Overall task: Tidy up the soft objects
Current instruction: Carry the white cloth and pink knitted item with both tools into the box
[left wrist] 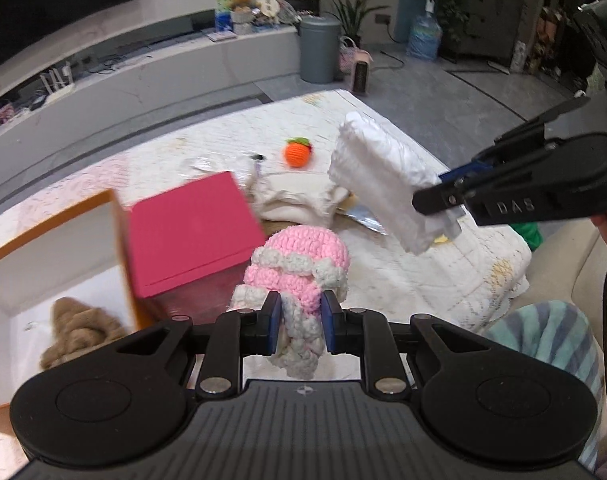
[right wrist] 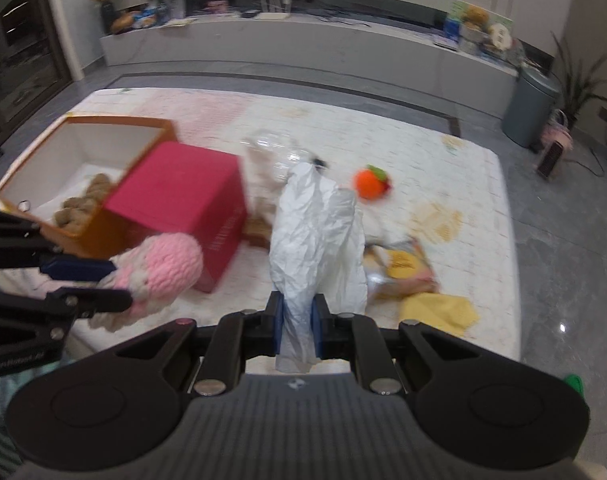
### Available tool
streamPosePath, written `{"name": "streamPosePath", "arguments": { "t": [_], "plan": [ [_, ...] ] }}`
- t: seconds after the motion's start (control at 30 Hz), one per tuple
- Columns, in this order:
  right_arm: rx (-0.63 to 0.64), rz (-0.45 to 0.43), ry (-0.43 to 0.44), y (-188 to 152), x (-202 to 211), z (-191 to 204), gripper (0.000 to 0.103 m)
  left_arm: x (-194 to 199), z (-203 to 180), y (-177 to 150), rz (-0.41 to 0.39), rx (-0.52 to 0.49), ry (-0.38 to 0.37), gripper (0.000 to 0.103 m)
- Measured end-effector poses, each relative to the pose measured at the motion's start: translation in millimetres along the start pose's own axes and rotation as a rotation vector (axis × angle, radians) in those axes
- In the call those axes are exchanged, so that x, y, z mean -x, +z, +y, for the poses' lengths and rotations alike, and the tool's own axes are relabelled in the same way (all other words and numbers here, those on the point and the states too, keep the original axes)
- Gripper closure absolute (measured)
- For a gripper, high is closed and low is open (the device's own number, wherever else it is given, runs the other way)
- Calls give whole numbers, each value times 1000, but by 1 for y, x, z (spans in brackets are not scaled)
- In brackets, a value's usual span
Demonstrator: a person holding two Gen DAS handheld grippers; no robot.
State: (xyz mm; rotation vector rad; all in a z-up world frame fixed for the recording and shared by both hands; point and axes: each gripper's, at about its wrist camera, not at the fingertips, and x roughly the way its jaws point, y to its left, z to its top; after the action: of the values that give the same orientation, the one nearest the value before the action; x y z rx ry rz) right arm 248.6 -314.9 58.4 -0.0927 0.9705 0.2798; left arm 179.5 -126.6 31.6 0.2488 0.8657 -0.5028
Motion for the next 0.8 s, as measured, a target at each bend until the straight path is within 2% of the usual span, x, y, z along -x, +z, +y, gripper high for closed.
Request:
{"name": "streamPosePath", "arguments": {
  "t": [0.27, 0.3, 0.33, 0.37, 0.57, 0.67, 0.8],
  "plan": [
    [113, -62, 56, 31, 22, 75, 90, 48, 59, -6, -76, 59, 105, 82],
    [128, -73, 66, 36, 24, 84, 90, 55, 69, -6, -87, 71, 124, 84],
    [142, -85, 77, 42, 27, 94, 90, 60, 79, -6, -96, 83, 140, 91],
    [154, -94, 90, 48, 29, 103, 90, 66, 88, -5, -106, 94, 152, 102],
    [240, -128, 171, 86, 23, 162, 90, 78, 143, -4, -116, 150, 259, 103],
    [283, -116, 184, 102, 6, 190, 90, 74, 168, -9, -104, 196, 259, 103],
    [291, -58, 201, 116, -33, 210, 90, 66, 188, -19, -74, 222, 225, 103]
  ]
}}
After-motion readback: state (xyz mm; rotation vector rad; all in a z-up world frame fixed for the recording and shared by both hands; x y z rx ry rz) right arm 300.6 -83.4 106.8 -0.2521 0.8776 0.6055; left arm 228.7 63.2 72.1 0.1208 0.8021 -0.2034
